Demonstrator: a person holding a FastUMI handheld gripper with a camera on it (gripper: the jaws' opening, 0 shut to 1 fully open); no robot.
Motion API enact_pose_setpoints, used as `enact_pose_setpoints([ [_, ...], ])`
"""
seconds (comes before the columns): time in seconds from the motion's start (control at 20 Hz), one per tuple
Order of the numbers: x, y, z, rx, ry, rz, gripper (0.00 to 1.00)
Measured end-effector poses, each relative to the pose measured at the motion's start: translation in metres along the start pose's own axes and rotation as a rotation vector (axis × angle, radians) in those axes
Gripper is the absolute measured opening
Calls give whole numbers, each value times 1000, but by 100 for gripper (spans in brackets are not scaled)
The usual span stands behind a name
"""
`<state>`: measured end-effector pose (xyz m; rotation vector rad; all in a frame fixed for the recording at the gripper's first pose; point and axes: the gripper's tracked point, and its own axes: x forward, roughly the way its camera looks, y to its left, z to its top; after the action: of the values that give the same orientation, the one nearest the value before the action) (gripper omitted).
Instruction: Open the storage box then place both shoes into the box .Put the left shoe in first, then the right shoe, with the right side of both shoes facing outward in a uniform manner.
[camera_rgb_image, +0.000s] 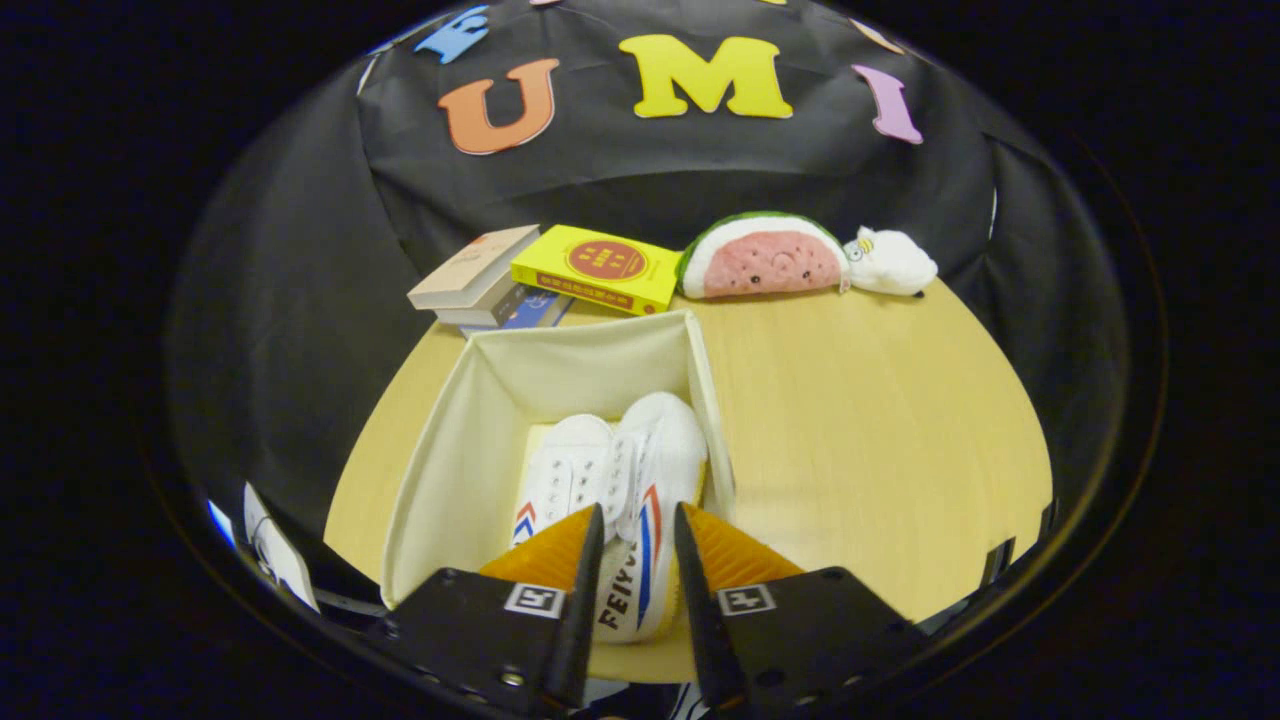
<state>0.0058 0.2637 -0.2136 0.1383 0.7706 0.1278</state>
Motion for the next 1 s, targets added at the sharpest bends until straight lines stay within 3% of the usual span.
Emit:
enact_pose_setpoints([
  [0.15, -15, -4, 11, -53, -61, -23, 91],
  [0.45, -65, -50, 71, -91, -252, -113, 97],
  [1.0, -176, -105, 158, -58, -550, -148, 96],
])
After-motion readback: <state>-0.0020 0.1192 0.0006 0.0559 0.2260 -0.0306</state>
